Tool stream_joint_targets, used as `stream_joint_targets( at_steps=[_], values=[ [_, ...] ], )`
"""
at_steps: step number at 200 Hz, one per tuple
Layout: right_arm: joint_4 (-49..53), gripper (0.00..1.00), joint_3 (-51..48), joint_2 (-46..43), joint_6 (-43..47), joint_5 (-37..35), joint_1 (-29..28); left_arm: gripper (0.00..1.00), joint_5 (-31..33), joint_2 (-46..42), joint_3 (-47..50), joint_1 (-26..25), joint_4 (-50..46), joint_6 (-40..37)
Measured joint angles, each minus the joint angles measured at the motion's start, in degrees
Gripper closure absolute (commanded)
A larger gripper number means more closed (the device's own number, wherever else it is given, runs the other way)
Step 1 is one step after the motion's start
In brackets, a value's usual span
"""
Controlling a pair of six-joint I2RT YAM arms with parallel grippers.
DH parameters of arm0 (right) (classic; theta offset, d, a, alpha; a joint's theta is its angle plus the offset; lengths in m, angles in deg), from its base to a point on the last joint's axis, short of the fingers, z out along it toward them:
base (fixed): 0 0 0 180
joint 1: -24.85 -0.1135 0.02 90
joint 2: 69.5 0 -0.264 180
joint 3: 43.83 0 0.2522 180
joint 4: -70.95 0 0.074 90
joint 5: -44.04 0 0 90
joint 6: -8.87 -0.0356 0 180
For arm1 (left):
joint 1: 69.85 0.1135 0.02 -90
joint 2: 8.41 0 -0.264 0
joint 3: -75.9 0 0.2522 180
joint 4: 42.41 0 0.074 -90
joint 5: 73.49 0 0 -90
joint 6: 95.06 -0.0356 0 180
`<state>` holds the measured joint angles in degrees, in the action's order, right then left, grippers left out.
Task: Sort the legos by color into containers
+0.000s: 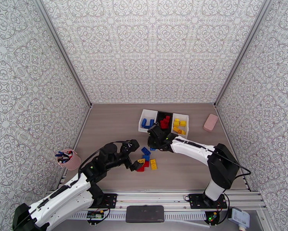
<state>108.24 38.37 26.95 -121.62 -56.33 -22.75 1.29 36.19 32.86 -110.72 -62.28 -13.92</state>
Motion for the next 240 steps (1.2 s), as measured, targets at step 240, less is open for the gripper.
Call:
stream_joint_targets(
  at_steps=[240],
  values=[
    [-23.2,0.71,23.9,22.5,25.2,2.4,13.6,0.00,6.1,3.2,2.4,0.2,9.0,4.3]
  ],
)
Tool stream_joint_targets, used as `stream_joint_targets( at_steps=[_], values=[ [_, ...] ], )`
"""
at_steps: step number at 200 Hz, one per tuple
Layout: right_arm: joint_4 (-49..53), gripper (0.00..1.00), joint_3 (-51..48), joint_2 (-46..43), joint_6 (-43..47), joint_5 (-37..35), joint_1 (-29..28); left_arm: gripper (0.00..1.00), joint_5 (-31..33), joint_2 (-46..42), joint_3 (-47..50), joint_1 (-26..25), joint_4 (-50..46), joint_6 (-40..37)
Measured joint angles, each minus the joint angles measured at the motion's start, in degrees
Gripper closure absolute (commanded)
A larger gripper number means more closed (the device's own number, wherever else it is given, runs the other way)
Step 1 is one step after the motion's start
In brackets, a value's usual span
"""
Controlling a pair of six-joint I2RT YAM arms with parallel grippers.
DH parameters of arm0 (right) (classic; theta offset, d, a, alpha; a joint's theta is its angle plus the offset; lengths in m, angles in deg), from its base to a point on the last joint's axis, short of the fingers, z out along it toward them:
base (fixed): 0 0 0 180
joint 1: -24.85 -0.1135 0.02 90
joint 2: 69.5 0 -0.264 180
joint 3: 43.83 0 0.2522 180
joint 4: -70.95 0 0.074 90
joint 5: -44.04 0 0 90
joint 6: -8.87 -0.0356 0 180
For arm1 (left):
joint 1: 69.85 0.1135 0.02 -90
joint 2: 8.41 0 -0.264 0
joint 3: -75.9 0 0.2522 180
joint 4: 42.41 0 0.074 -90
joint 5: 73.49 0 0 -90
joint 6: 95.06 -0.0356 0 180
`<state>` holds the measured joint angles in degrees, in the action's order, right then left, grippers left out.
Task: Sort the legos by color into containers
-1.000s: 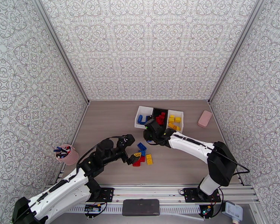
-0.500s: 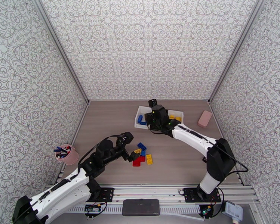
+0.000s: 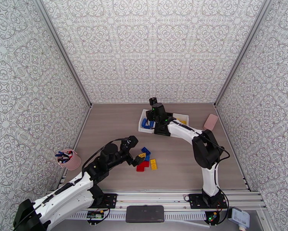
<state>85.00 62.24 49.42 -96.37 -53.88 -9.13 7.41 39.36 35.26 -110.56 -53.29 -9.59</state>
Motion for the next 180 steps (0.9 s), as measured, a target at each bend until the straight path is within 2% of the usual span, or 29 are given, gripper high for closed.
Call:
stream_joint_targets(
  at_steps=[60,98,147,162,180],
  values=[
    [2.2,0.68,10.5,10.4,-1.5,0.7,0.7,0.00,-0.6,0.5,0.0,0.1,0.0,0.0],
    [4.3,0.63,12.0,11.9,-1.9,1.1,0.7,0.00,-0.6,0.5,0.0,0.1,0.0,0.0],
    [6.5,0.31,12.2,11.0,-1.9,1.1,0.7,0.00,0.1,0.5,-2.1,0.7,-2.0,-0.6],
    [7.1,0.18,10.3,8.6,-1.6,1.1,0.7,0.00,0.0,0.5,-3.0,1.2,-2.9,-0.9],
    [6.7,0.09,5.4,3.2,-0.4,1.4,0.7,0.00,-0.5,0.9,-4.2,1.9,-4.5,-1.6]
  ],
)
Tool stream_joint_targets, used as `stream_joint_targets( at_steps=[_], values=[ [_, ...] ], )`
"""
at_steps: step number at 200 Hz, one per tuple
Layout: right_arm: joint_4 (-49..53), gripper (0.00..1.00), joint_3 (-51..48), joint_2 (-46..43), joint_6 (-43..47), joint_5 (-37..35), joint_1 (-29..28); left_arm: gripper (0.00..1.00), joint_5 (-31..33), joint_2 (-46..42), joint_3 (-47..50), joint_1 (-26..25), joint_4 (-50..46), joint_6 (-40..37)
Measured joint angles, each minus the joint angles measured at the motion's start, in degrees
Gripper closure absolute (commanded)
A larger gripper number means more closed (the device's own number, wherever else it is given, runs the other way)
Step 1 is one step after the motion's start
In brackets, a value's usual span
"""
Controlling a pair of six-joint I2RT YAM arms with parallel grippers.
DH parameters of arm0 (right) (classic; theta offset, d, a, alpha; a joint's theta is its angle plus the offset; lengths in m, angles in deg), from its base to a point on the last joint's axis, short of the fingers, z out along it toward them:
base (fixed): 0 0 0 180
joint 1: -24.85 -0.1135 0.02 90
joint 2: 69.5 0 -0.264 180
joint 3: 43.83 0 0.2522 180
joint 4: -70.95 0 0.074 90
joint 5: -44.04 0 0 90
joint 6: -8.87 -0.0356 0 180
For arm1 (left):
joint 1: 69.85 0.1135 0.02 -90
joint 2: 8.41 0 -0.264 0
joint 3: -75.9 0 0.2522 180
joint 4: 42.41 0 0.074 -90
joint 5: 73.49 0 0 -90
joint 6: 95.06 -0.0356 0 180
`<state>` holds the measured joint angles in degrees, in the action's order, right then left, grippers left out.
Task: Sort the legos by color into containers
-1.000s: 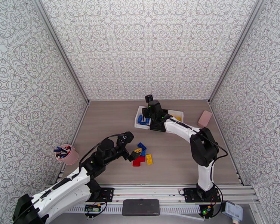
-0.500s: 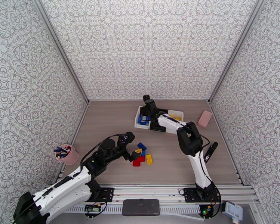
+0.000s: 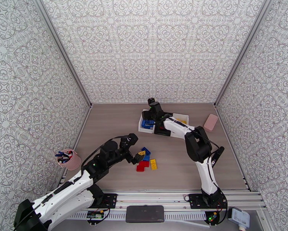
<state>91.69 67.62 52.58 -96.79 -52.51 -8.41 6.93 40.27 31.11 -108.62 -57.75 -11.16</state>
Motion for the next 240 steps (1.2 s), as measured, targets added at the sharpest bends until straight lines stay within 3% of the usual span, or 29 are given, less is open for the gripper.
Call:
stream_joint_targets(
  at_steps=[39,121,179,240],
  values=[
    [-4.4,0.01,-15.1,-16.2,3.7,1.9,0.0,0.00,-0.2,2.4,-4.3,1.2,-6.6,-0.1],
    [-10.1,0.01,-47.0,-47.6,16.0,8.3,0.0,0.00,1.9,20.1,-21.7,3.4,-22.9,3.4],
    [-1.9,0.01,-53.3,-64.6,26.2,16.1,0.0,0.01,6.5,36.5,-36.1,2.5,-32.7,6.7],
    [8.2,0.01,-54.2,-66.9,33.7,22.4,0.0,0.00,8.0,51.4,-46.1,-0.4,-40.7,7.6]
  ],
)
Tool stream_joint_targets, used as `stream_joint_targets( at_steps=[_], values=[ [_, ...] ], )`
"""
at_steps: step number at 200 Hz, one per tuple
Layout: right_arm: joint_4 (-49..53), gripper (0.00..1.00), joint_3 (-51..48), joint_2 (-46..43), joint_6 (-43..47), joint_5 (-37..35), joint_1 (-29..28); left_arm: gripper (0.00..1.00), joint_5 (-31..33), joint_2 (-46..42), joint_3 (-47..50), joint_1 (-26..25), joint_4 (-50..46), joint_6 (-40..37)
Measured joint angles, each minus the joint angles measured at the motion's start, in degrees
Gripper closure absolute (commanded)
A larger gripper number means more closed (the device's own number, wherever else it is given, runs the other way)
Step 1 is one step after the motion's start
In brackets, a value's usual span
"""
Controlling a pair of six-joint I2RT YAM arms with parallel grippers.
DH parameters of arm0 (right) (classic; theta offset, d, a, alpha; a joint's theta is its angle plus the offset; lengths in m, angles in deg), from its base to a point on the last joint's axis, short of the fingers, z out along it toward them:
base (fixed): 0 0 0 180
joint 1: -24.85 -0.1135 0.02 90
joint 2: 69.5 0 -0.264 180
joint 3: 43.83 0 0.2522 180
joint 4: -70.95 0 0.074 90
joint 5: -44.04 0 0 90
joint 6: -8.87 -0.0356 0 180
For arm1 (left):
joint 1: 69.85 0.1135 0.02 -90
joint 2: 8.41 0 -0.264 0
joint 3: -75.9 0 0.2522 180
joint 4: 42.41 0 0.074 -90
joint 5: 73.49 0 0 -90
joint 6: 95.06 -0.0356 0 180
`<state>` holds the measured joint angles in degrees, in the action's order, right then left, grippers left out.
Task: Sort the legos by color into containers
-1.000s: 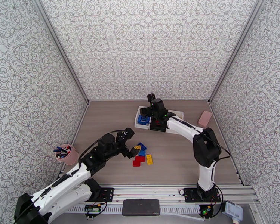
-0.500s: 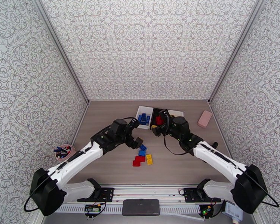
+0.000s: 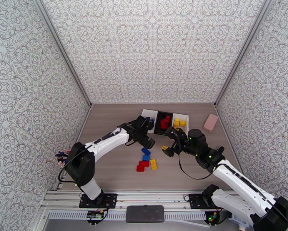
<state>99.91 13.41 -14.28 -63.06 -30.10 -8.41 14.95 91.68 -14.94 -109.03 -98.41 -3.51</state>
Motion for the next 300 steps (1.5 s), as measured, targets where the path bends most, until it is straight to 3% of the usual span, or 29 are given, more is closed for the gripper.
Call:
stream_joint_targets(
  at_steps=[102,169,190,246,300],
  values=[
    [2.6,0.00,-1.0,0.0,3.0,1.6,0.0,0.01,1.5,12.0,-7.1,-1.9,-8.1,0.0],
    [3.0,0.01,-1.0,0.0,3.2,1.5,0.0,0.08,2.1,17.0,-8.4,-2.3,-11.1,0.0],
    [3.0,0.00,-1.0,0.0,3.4,1.5,0.0,0.12,2.1,17.8,-8.5,-2.4,-11.6,0.0],
    [3.0,0.01,-1.0,0.0,3.4,1.5,0.0,0.32,1.8,18.3,-9.1,-2.7,-12.3,0.4],
    [2.9,0.00,-1.0,0.0,3.4,1.5,0.0,0.38,1.9,18.3,-9.3,-2.7,-12.6,1.1]
  ],
)
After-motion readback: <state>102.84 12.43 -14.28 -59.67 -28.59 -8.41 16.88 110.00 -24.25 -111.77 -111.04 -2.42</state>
